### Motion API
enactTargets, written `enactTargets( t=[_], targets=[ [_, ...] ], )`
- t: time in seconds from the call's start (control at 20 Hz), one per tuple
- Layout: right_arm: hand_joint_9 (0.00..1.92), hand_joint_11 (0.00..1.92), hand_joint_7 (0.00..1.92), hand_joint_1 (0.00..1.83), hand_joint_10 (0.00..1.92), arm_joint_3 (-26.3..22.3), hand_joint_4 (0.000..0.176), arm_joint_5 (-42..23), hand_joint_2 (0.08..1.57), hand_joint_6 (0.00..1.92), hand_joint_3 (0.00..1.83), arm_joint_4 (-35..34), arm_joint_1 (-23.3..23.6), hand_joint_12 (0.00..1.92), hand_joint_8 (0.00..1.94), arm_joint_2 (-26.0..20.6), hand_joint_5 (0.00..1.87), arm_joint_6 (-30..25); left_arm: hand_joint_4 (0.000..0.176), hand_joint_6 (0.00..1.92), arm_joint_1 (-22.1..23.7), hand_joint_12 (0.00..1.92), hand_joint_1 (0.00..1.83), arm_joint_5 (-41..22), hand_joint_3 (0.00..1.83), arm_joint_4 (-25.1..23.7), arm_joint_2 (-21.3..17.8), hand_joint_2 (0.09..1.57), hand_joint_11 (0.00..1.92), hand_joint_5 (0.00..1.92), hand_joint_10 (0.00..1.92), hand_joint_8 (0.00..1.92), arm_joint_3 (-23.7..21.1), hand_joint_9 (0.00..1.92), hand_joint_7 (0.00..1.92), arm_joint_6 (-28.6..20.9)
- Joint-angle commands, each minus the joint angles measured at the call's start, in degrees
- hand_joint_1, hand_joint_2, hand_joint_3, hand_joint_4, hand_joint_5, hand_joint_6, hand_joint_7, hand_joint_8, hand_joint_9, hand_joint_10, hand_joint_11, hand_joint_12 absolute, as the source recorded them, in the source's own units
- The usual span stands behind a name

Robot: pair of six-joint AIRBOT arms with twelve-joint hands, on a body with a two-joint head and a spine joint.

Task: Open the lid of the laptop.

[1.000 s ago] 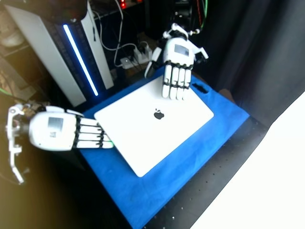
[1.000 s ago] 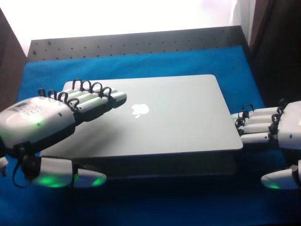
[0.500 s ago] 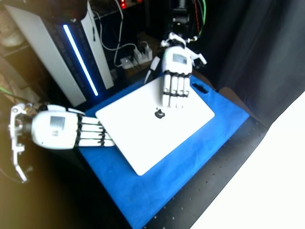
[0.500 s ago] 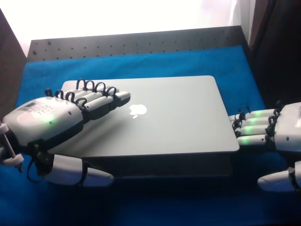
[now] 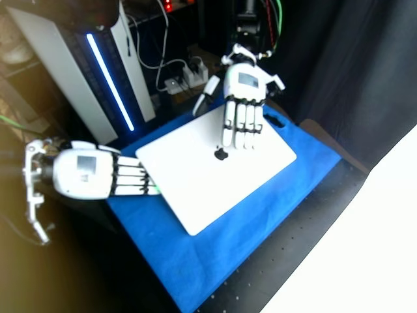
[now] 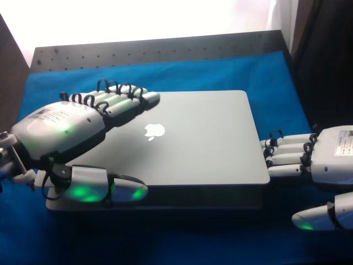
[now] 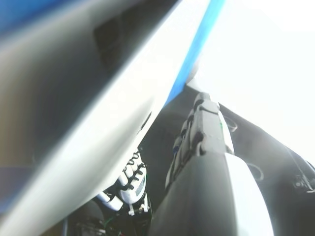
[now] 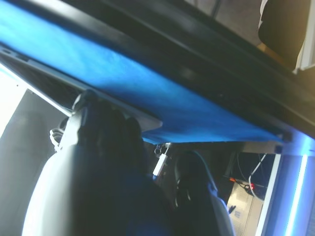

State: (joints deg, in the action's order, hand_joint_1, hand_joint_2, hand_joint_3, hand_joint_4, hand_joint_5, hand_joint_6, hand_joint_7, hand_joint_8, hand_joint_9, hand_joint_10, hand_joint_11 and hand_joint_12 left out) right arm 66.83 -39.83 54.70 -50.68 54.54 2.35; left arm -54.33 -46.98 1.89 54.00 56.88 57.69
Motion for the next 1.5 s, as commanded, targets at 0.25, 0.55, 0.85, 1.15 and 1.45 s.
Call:
enactTargets(
  t=[0.25, 0.55, 0.85, 1.15, 1.45],
  targets=[
    [0.0, 0.0, 0.0, 0.0, 0.0, -0.3, 0.0, -4.1, 1.51, 0.01, 0.01, -1.4, -0.3, 0.0, 0.0, 1.0, 0.04, -0.4, 0.031, 0.0, 0.0, 0.0, 0.6, -6.6, 0.0, -0.1, -0.5, 0.98, 0.0, 0.0, 0.0, 0.0, -0.9, 0.0, 0.0, 0.0],
    [0.0, 0.0, 0.01, 0.0, 0.0, -0.3, 0.0, -4.1, 1.51, 0.01, 0.0, -1.4, -0.3, 0.0, 0.01, 1.0, 0.02, -0.4, 0.044, 0.0, -1.1, 0.0, 0.52, -7.2, 0.01, -2.8, -1.2, 1.0, 0.0, 0.0, 0.0, 0.0, -2.8, 0.0, 0.0, -0.5],
    [0.0, 0.0, 0.0, 0.0, 0.0, -0.3, 0.0, -4.1, 1.5, 0.0, 0.0, -1.4, -0.3, 0.0, 0.0, 1.0, 0.0, -0.4, 0.006, 0.0, 0.6, 0.0, 0.55, -1.6, 0.0, -0.8, 3.2, 1.01, 0.0, 0.0, 0.0, 0.0, 1.5, 0.0, 0.0, -0.1],
    [0.0, 0.0, 0.0, 0.0, 0.0, -0.2, 0.0, -4.1, 1.5, 0.01, 0.0, -1.4, -0.3, 0.0, 0.0, 1.0, 0.02, -0.4, 0.067, 0.0, 3.6, 0.0, 0.45, 1.0, 0.0, 0.1, 4.6, 1.02, 0.0, 0.0, 0.0, 0.0, 2.4, 0.0, 0.0, 4.9],
    [0.0, 0.0, 0.0, 0.0, 0.0, -0.2, 0.0, -4.1, 1.5, 0.0, 0.0, -1.5, -0.3, 0.0, 0.0, 1.0, 0.02, -0.4, 0.038, 0.0, 7.7, 0.0, 0.58, -2.3, 0.0, 2.9, 3.2, 1.0, 0.0, 0.0, 0.0, 0.0, 3.4, 0.0, 0.0, 8.6]
  ],
)
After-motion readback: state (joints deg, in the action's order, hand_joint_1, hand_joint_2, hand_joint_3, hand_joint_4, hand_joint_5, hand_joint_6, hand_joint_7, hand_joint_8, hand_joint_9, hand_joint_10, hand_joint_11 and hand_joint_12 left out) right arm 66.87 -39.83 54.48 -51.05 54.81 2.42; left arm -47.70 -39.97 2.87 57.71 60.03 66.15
